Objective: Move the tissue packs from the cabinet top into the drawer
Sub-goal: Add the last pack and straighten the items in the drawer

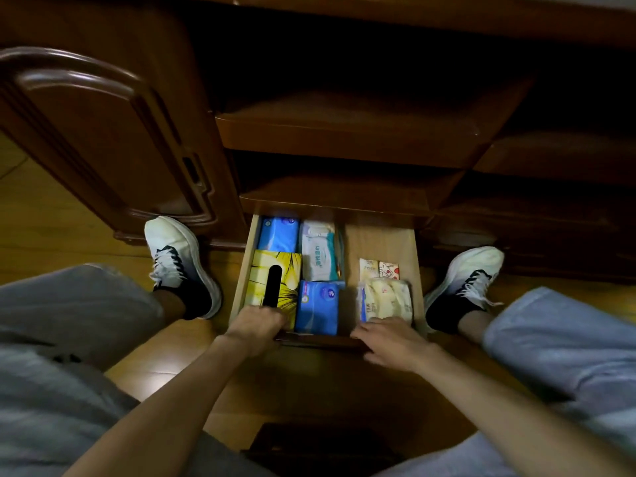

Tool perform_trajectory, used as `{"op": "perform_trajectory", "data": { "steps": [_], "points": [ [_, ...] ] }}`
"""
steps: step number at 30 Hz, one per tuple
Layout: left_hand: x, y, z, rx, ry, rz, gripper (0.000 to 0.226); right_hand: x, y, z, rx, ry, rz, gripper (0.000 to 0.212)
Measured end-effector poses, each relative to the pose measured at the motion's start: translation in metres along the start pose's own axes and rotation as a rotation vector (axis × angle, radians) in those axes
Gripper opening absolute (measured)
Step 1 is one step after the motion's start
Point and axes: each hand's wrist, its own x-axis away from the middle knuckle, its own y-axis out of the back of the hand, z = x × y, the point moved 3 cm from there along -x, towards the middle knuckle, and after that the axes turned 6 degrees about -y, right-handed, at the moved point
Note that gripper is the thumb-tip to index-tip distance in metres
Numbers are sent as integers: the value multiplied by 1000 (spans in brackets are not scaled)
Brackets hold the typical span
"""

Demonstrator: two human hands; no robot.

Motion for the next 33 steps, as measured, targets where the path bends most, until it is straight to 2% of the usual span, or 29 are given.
{"op": "perform_trajectory", "data": {
  "steps": [2,7,13,15,18,21,24,28,33],
  "points": [
    [-2,1,-3,-34,-16,-11,25,-2,1,-1,40,-25,-57,42],
    [-11,3,-1,-47,8,-49,23,-9,5,-9,21,-71,-93,39],
    [-47,26,17,-3,181,-260,43,-37,36,-43,10,-288,-378,31],
    [-62,38,29,-36,261,-388,62,-53,51,-57,38,-405,-472,47],
    [-89,67,54,-166,314,-567,104,-77,73,-79,58,-491,-627,79],
    [-126,94,78,-236,300,-644,118,-107,97,-106,53,-522,-703,101],
    [-155,105,101,-267,264,-619,117,-134,111,-128,133,-507,-691,98],
    [-162,98,119,-385,48,-632,99,-137,103,-140,243,-423,-745,85],
    [-161,96,110,-301,116,-572,95,-140,112,-131,136,-466,-710,83]
  ]
}}
